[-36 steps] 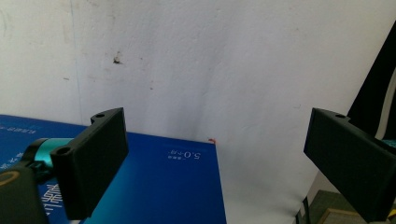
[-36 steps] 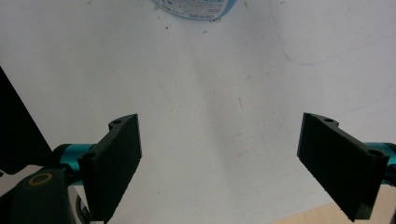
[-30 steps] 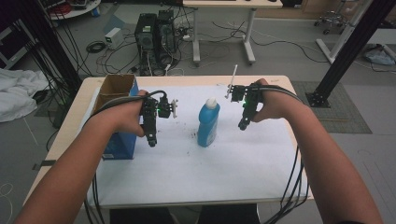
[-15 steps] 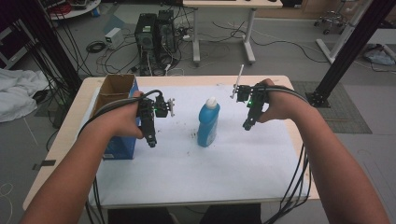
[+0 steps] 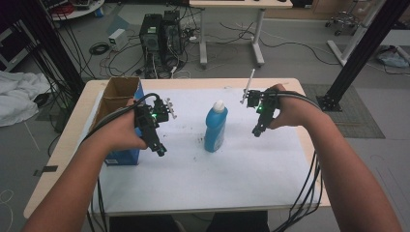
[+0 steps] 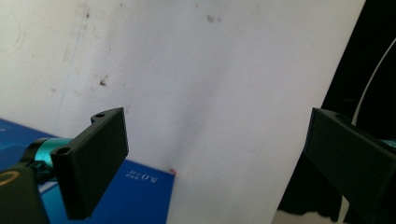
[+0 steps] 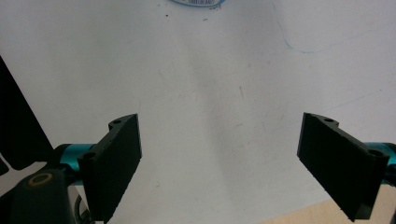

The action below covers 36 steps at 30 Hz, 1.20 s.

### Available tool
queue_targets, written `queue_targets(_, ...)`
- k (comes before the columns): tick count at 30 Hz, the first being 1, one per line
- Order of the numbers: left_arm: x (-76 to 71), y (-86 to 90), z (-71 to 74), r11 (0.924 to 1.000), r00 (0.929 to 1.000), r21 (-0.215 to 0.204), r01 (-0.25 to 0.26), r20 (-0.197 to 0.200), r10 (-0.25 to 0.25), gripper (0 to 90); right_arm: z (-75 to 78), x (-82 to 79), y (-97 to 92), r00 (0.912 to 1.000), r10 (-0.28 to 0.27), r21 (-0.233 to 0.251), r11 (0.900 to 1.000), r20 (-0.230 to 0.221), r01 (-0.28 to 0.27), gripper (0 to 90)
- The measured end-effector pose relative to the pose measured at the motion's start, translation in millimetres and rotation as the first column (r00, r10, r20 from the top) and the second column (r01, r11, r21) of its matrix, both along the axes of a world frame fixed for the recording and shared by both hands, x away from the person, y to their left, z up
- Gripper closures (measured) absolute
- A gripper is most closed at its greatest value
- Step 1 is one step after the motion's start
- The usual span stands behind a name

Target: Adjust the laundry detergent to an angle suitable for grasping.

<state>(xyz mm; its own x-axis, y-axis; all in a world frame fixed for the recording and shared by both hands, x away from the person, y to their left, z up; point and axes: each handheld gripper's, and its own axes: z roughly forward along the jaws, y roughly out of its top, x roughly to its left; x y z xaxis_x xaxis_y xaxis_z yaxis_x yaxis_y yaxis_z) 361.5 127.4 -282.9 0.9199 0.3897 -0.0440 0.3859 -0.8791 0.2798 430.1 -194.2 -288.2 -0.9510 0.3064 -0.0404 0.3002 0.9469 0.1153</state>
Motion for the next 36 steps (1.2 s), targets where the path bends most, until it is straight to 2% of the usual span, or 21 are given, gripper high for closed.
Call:
queue_targets(1, 0.0, 0.0, 0.0, 1.0000, 1.0000, 0.000, 0.000, 0.000, 0.000, 6.4, 0.0, 0.0, 0.0, 1.0000, 0.000, 0.000, 1.0000, 0.000, 0.000, 12.9)
queue_targets(2, -2.0, 1.0, 1.2, 0.9991, 0.9997, -0.037, -0.022, 0.006, 0.022, 6.4, 0.2, -0.3, -2.6, 1.0000, -0.005, 0.000, 1.0000, -0.001, 0.005, 12.9)
queue_targets(4, -2.6, 1.3, 1.7, 0.9981, 0.9994, -0.053, -0.032, 0.008, 0.032, 6.4, 0.2, -0.3, -2.6, 1.0000, -0.005, 0.000, 1.0000, -0.001, 0.005, 12.9)
queue_targets(5, -3.6, 1.0, 2.5, 0.9934, 0.9977, -0.094, -0.065, 0.013, 0.067, 6.4, 0.1, -0.3, -2.9, 1.0000, -0.002, 0.001, 1.0000, -0.001, 0.002, 12.9)
queue_targets(8, -4.0, -1.7, 2.9, 0.9898, 0.9952, -0.109, -0.091, 0.025, 0.094, 6.4, -0.1, -1.4, -4.5, 1.0000, -0.005, -0.001, 1.0000, 0.000, 0.005, 12.9)
queue_targets(9, -4.5, -3.5, 2.3, 0.9869, 0.9940, -0.126, -0.100, 0.030, 0.105, 6.4, -0.5, -0.9, -5.3, 1.0000, 0.006, 0.001, 1.0000, 0.002, -0.006, 12.9)
queue_targets(11, -3.8, -4.4, 0.1, 0.9783, 0.9917, -0.167, -0.122, 0.018, 0.127, 6.4, -0.7, -2.5, -7.1, 1.0000, -0.009, 0.004, 0.9999, -0.001, 0.009, 12.9)
queue_targets(12, -3.1, -4.2, -0.8, 0.9766, 0.9919, -0.177, -0.121, 0.016, 0.126, 6.4, -0.7, -2.5, -7.1, 1.0000, -0.009, 0.004, 0.9999, -0.001, 0.009, 12.9)
queue_targets(14, -3.0, -4.2, -2.3, 0.9675, 0.9887, -0.209, -0.143, 0.015, 0.149, 6.4, -1.2, -3.2, -8.6, 1.0000, -0.007, 0.005, 1.0000, -0.002, 0.007, 12.9)
queue_targets(16, -2.9, -4.1, -1.6, 0.9547, 0.9847, -0.248, -0.165, 0.014, 0.174, 6.4, -2.4, -4.5, -10.0, 0.9999, -0.016, 0.007, 0.9998, -0.004, 0.016, 12.9)
queue_targets(17, -3.1, -4.8, -0.9, 0.9429, 0.9803, -0.276, -0.186, 0.012, 0.197, 6.4, -2.4, -4.5, -10.0, 0.9999, -0.016, 0.007, 0.9998, -0.004, 0.016, 12.9)
queue_targets(18, -3.3, -5.4, -0.1, 0.9375, 0.9780, -0.288, -0.196, 0.013, 0.208, 6.4, -3.2, -4.3, -10.9, 0.9999, -0.014, 0.008, 0.9999, -0.006, 0.014, 12.9)
queue_targets(21, -3.8, -9.7, 3.6, 0.9118, 0.9648, -0.330, -0.244, 0.012, 0.263, 6.4, -3.8, -4.1, -12.7, 0.9998, -0.017, 0.000, 0.9999, -0.010, 0.017, 12.9)
queue_targets(22, -3.8, -9.7, 3.6, 0.9118, 0.9648, -0.330, -0.244, 0.012, 0.263, 6.4, -3.8, -4.1, -12.7, 0.9998, -0.017, 0.000, 0.9999, -0.010, 0.017, 12.9)
queue_targets(23, -2.6, -13.1, 5.6, 0.8965, 0.9576, -0.349, -0.273, -0.011, 0.288, 6.4, -3.7, -4.2, -12.9, 0.9998, -0.020, 0.002, 0.9998, -0.010, 0.020, 12.9)
queue_targets(27, -0.3, -20.3, 9.8, 0.8810, 0.9407, -0.353, -0.315, 0.008, 0.339, 6.4, -3.0, -4.6, -13.4, 0.9997, -0.023, 0.003, 0.9997, -0.011, 0.023, 12.9)
queue_targets(29, 0.8, -24.4, 12.0, 0.8778, 0.9360, -0.353, -0.324, 0.015, 0.352, 6.4, -4.0, -4.2, -13.8, 0.9997, -0.023, 0.004, 0.9997, -0.008, 0.023, 12.9)
queue_targets(31, 1.5, -29.5, 13.7, 0.8714, 0.9325, -0.362, -0.331, 0.016, 0.361, 6.4, -4.7, -4.4, -14.1, 0.9996, -0.026, 0.003, 0.9997, -0.009, 0.026, 12.9)
queue_targets(32, 1.5, -29.5, 13.7, 0.8714, 0.9325, -0.362, -0.331, 0.016, 0.361, 6.4, -4.7, -4.4, -14.1, 0.9996, -0.026, 0.003, 0.9997, -0.009, 0.026, 12.9)
queue_targets(33, 1.9, -35.2, 14.7, 0.8674, 0.9282, -0.364, -0.339, 0.021, 0.372, 6.4, -5.3, -3.6, -14.7, 0.9999, -0.014, 0.004, 0.9999, -0.005, 0.014, 12.9)
queue_targets(36, 2.0, -37.4, 15.0, 0.8672, 0.9269, -0.363, -0.341, 0.025, 0.374, 6.4, -6.1, -3.9, -16.5, 0.9998, -0.016, 0.010, 0.9998, -0.008, 0.016, 12.9)
